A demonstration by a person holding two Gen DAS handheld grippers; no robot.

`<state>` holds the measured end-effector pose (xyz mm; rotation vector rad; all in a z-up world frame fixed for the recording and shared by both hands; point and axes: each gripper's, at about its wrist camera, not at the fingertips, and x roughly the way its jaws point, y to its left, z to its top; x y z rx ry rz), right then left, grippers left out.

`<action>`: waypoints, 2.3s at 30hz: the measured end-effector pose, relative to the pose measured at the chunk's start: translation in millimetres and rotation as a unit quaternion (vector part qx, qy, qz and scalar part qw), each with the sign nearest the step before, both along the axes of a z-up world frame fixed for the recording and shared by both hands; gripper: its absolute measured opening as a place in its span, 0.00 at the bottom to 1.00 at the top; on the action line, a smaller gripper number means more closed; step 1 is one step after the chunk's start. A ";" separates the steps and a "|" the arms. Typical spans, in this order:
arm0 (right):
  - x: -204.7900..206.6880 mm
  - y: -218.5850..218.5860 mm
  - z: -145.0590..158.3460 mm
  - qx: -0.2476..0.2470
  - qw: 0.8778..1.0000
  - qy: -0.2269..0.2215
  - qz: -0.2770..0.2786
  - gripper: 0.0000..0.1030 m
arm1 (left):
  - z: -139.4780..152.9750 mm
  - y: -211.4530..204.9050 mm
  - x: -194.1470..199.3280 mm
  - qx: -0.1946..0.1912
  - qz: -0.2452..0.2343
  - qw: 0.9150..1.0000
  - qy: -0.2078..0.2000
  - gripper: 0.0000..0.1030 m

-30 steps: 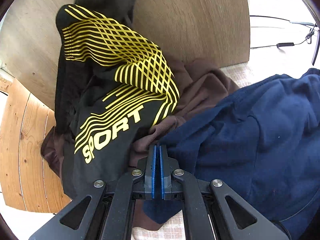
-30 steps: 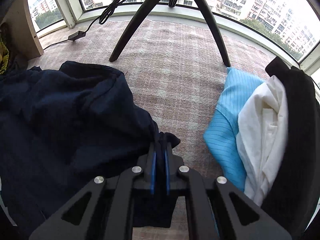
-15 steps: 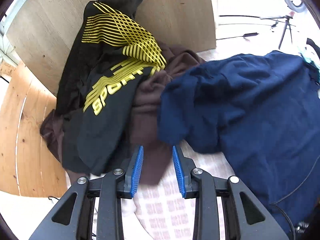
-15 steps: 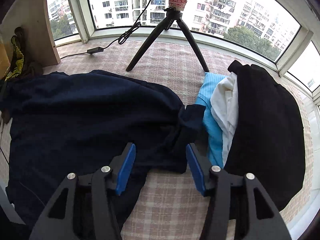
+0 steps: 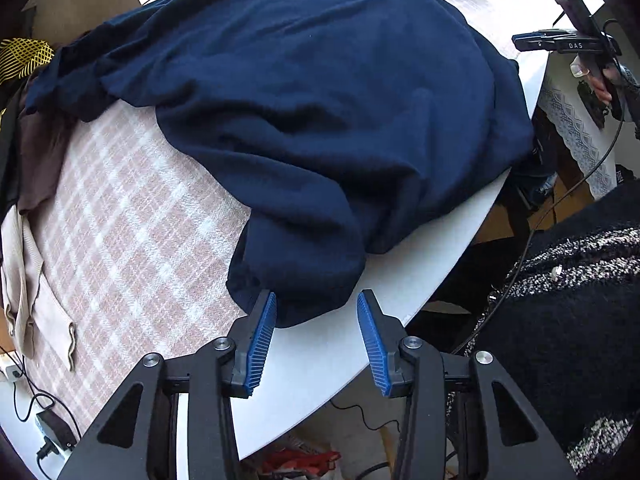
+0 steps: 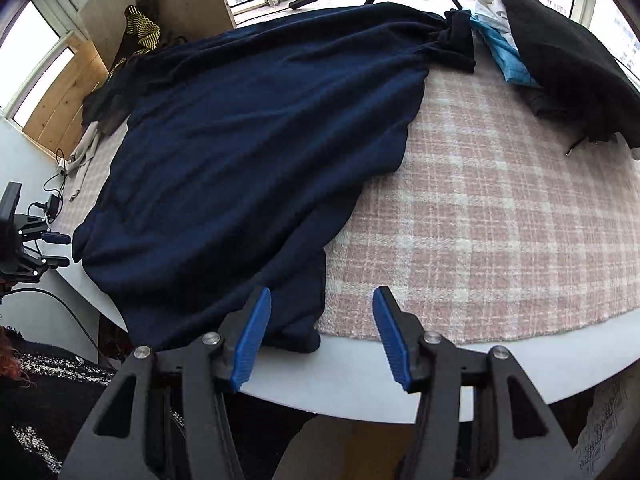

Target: Fold clothes

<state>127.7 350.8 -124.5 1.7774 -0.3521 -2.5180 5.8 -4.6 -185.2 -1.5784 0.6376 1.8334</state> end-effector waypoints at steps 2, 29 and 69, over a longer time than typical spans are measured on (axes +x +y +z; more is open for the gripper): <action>6.5 -4.9 -8.2 0.007 1.000 -0.007 0.013 0.51 | -7.8 6.7 -4.3 0.002 0.011 1.000 0.009 0.39; 120.9 20.9 87.6 -0.117 0.983 0.140 0.019 0.05 | 63.7 -48.4 11.3 0.097 0.225 0.969 -0.039 0.06; 29.4 8.8 18.4 0.048 0.992 0.058 0.106 0.44 | 97.2 -87.6 -37.9 0.058 0.296 0.953 0.028 0.05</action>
